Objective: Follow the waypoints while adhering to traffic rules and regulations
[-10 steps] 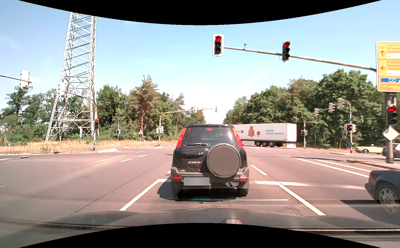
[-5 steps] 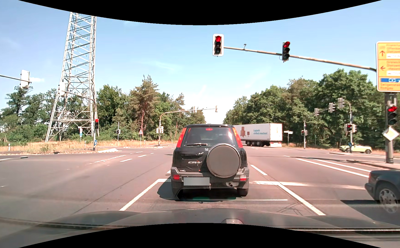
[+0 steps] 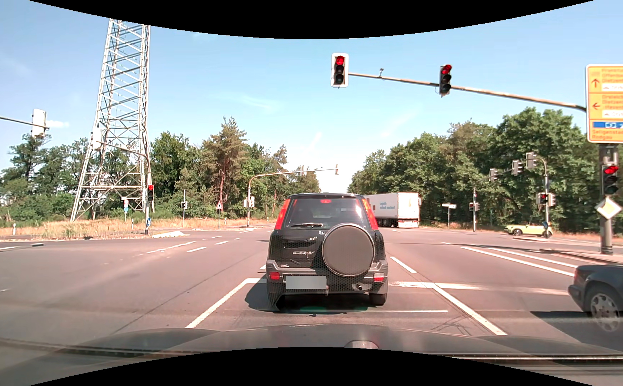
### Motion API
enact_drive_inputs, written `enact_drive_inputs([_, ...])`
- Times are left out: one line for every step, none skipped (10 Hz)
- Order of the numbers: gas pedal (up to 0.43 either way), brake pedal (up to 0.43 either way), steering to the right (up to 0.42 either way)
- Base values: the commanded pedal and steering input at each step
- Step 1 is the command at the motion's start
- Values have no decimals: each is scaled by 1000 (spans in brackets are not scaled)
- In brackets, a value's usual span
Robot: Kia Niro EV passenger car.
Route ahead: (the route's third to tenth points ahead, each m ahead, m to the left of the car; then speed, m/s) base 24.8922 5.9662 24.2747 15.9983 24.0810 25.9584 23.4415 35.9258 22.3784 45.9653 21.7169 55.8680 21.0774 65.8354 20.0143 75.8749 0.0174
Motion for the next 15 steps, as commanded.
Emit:
enact_drive_inputs([0, 226, -6])
enact_drive_inputs([0, 220, -6])
enact_drive_inputs([0, 220, -6])
enact_drive_inputs([0, 220, -6])
enact_drive_inputs([0, 220, -6])
enact_drive_inputs([0, 220, -6])
enact_drive_inputs([0, 220, -6])
enact_drive_inputs([0, 226, -6])
enact_drive_inputs([0, 220, -6])
enact_drive_inputs([0, 220, -6])
enact_drive_inputs([0, 220, -6])
enact_drive_inputs([0, 220, -6])
enact_drive_inputs([0, 220, -6])
enact_drive_inputs([0, 220, -6])
enact_drive_inputs([0, 220, -6])
